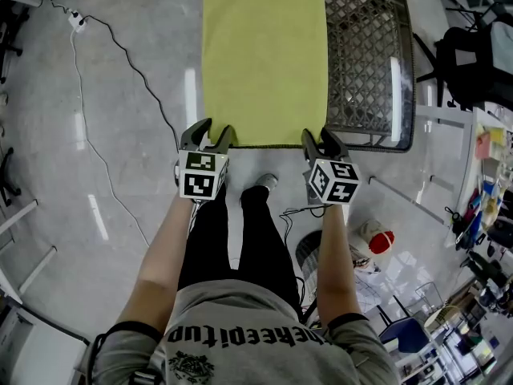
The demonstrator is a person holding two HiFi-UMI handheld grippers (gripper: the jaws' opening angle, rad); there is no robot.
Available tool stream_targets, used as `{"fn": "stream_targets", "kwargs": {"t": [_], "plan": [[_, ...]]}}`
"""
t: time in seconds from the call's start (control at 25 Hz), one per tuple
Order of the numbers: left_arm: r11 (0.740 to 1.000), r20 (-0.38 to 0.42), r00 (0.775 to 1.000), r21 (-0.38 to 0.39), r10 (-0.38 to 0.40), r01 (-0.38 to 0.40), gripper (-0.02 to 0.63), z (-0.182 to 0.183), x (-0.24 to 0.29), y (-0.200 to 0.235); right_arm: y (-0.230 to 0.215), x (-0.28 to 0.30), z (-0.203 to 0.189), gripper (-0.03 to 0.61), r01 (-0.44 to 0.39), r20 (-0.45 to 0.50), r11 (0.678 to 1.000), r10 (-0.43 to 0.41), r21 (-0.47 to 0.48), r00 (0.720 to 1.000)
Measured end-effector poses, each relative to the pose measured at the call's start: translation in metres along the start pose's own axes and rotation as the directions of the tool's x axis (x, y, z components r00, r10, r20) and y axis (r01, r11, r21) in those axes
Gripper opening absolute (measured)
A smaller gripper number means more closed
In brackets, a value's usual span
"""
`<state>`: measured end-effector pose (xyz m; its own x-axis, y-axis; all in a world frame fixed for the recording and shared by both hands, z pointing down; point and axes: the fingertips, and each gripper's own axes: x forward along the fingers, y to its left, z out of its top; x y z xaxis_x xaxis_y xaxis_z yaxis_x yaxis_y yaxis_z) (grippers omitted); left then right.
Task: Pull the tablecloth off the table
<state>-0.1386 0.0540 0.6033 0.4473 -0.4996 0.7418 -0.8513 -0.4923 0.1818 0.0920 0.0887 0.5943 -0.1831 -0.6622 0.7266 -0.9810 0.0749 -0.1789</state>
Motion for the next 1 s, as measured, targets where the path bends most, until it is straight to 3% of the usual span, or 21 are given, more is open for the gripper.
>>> {"fn": "stream_targets", "kwargs": {"t": [0.28, 0.4, 0.48, 0.8, 1.0], "plan": [[0.997, -0.007, 0.998, 0.042, 0.061, -0.061, 0.177, 0.002, -0.002, -0.002, 0.008, 0.006, 0.000, 0.093, 0.034, -0.022, 0.998, -0.035, -0.047, 0.999], [0.992, -0.025, 0.995, 0.086, 0.100, -0.097, 0.124, 0.002, -0.003, -0.003, 0.013, 0.005, -0.001, 0.039, 0.018, -0.031, 0.998, -0.020, -0.062, 0.999], [0.988, -0.035, 0.994, 0.122, 0.101, -0.096, 0.030, 0.003, -0.005, -0.005, 0.015, 0.002, 0.000, 0.034, 0.011, -0.022, 0.998, -0.012, -0.064, 1.000], [0.994, -0.051, 0.998, 0.105, 0.035, -0.030, 0.025, -0.007, -0.026, -0.022, 0.022, -0.028, -0.005, 0.032, -0.029, 0.012, 0.999, 0.029, -0.020, 0.999], [0.993, 0.009, 1.000, 0.119, 0.012, -0.013, 0.025, -0.003, -0.047, -0.039, 0.026, -0.060, -0.004, 0.032, -0.069, 0.045, 0.998, 0.069, -0.012, 0.997]]}}
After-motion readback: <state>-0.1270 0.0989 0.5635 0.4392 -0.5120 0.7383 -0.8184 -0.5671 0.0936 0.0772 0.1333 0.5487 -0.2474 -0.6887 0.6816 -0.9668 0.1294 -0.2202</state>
